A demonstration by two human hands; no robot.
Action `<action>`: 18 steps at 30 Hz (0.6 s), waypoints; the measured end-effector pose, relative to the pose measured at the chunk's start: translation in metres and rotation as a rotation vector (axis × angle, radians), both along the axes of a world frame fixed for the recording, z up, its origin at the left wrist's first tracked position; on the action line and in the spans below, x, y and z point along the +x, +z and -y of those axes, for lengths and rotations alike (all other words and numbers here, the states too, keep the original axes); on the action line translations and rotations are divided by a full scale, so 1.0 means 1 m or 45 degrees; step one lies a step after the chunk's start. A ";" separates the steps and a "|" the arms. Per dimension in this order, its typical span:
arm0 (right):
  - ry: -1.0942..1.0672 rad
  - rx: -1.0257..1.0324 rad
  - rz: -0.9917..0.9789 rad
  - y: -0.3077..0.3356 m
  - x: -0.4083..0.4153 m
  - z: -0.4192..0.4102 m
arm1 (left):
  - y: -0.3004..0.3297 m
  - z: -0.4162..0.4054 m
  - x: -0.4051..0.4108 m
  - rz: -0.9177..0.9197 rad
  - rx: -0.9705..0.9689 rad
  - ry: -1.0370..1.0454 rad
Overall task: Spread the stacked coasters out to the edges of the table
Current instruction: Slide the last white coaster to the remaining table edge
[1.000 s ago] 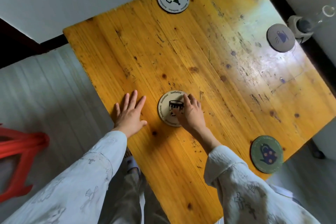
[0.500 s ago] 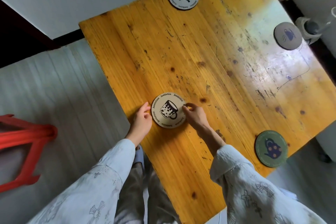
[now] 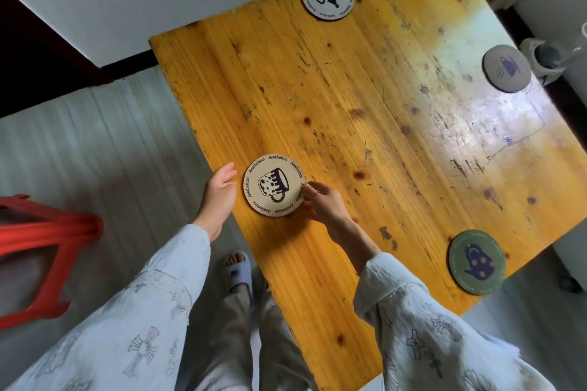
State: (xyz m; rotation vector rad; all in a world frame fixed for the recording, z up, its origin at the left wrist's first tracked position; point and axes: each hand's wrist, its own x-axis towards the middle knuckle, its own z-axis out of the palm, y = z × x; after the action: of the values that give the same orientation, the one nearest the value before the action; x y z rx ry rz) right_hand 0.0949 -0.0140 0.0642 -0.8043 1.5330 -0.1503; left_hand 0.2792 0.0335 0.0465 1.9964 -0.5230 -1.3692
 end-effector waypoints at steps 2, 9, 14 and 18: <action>0.011 -0.041 -0.013 -0.001 0.002 0.000 | -0.001 -0.008 0.000 -0.003 0.014 0.043; 0.029 -0.039 0.032 -0.003 0.020 0.004 | -0.004 -0.017 0.000 -0.108 0.016 -0.015; 0.104 -0.045 -0.001 -0.003 0.035 0.010 | -0.003 -0.012 0.014 -0.084 -0.002 0.049; 0.125 -0.033 0.014 -0.001 0.047 0.016 | -0.002 -0.009 0.023 -0.088 -0.017 0.079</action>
State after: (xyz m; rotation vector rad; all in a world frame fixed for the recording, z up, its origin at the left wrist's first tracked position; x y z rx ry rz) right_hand 0.1416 -0.0303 0.0628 -0.8960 1.4803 -0.1018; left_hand 0.3027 0.0429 0.0448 1.9311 -0.4344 -1.3883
